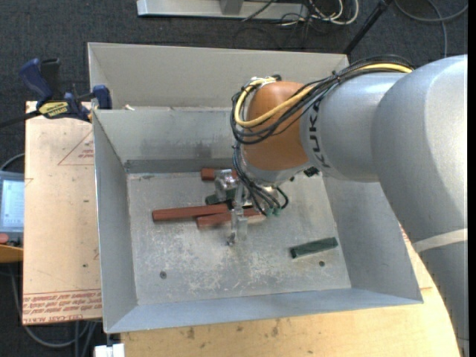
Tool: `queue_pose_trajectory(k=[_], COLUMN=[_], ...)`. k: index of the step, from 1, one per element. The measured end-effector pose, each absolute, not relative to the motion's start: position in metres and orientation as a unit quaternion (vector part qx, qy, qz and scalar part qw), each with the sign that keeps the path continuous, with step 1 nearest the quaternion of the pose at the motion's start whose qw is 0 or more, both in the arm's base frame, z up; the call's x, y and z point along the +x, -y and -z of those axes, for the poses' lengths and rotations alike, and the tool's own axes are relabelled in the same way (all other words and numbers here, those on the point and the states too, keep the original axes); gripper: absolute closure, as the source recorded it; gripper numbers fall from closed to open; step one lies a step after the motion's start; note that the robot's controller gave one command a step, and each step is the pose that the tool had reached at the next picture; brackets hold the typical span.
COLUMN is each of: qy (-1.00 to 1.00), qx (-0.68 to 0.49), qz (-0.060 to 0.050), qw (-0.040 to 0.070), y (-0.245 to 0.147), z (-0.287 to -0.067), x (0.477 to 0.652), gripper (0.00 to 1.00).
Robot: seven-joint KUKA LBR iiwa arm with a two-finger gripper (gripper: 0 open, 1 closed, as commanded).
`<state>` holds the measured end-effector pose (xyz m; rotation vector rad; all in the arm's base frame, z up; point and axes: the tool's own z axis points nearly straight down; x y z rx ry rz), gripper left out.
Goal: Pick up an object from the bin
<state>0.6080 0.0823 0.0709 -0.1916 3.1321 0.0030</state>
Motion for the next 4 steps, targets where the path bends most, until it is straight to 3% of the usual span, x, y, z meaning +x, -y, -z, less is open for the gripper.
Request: queue_pose_trajectory(k=[1,2,3,4], qy=[-0.998,-0.998,-0.998,-0.998], qx=[-0.060,-0.060,-0.060,-0.059], qz=[-0.001,-0.001,-0.001,-0.001], qw=[0.005,0.006,0.002,0.004], y=[-0.083,-0.083,-0.083,-0.083], z=[-0.075,-0.147,-0.153,-0.194], x=[0.611,0.613,0.614,0.616], gripper=[1.00,1.00,1.00,1.00])
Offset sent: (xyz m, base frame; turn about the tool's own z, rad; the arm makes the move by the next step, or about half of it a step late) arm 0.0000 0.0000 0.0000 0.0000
